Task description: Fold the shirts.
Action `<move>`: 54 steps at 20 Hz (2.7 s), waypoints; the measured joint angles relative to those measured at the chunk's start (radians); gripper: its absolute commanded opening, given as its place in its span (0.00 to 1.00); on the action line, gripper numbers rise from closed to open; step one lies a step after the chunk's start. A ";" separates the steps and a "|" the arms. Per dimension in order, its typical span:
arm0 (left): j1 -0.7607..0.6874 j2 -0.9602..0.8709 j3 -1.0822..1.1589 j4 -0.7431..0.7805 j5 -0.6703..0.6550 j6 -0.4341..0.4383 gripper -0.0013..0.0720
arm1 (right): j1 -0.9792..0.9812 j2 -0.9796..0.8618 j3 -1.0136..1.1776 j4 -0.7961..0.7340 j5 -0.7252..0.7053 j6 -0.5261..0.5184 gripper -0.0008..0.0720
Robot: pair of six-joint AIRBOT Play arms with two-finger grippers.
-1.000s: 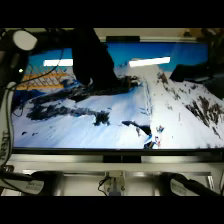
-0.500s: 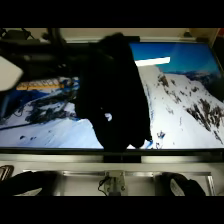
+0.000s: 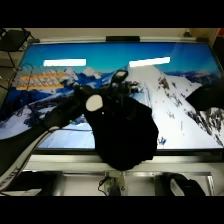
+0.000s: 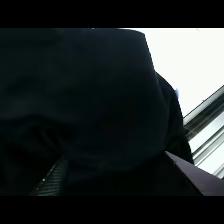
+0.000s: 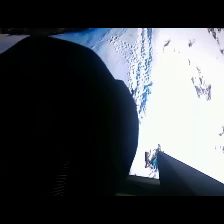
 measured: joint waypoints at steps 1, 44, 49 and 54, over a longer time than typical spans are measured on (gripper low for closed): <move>0.034 0.003 0.014 0.007 -0.061 0.000 0.99 | 0.000 -0.012 -0.054 -0.005 -0.013 -0.005 0.94; 0.229 0.529 0.377 0.275 -0.088 0.140 0.08 | 0.155 0.134 0.019 0.006 -0.695 -0.145 0.11; 0.232 0.663 0.418 0.317 -0.122 0.082 0.08 | 0.155 0.274 0.151 -0.037 -0.767 -0.094 0.11; 0.233 0.694 0.288 0.459 -0.272 0.055 0.08 | 0.155 0.248 0.178 -0.151 -0.623 -0.069 0.11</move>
